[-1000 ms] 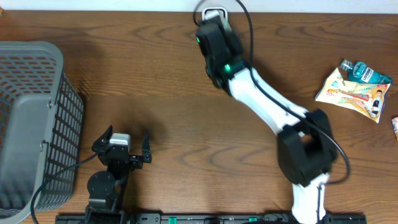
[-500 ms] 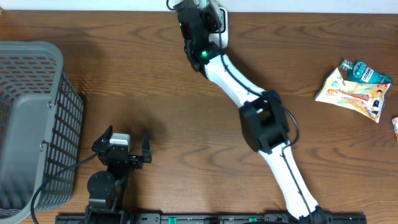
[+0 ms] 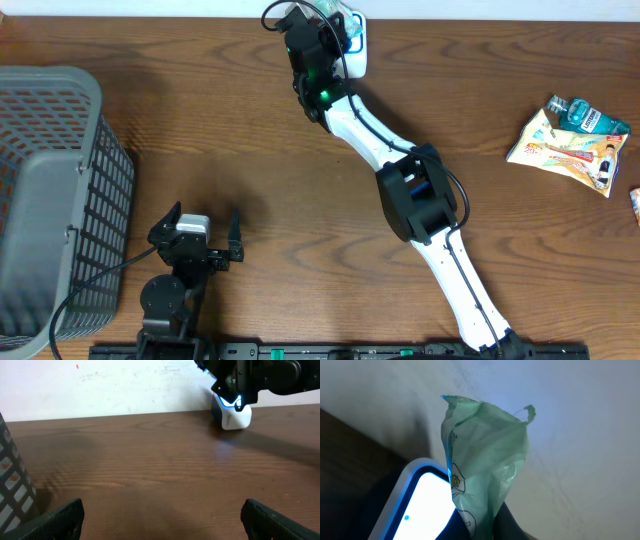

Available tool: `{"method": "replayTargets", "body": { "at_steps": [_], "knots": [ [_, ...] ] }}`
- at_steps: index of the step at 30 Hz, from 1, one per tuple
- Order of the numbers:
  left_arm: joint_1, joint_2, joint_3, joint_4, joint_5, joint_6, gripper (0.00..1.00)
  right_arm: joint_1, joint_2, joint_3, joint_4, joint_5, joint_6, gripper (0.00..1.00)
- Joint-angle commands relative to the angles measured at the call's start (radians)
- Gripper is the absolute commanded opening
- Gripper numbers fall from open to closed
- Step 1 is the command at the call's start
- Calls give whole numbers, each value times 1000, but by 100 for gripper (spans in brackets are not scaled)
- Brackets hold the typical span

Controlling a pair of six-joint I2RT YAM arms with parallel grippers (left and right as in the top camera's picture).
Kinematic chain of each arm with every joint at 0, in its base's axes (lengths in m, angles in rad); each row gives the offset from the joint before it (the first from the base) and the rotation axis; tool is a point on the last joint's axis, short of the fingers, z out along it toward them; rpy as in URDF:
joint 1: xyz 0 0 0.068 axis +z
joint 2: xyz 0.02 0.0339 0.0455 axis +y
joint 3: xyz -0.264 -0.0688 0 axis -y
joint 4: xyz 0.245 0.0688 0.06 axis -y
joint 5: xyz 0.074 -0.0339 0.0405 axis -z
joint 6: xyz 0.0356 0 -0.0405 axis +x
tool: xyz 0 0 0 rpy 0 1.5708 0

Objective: Scan the item barcode
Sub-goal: 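Hold the wipes pack up to the white scanner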

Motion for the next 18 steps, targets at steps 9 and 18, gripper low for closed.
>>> {"method": "replayTargets", "body": {
  "at_steps": [9,18],
  "knots": [
    [3,-5,-16,-33,14,-2,100,7,-166,26,-427,151,248,1],
    [3,-5,-16,-33,14,-2,100,-16,-455,26,-1353,224,1173,1]
  ]
}}
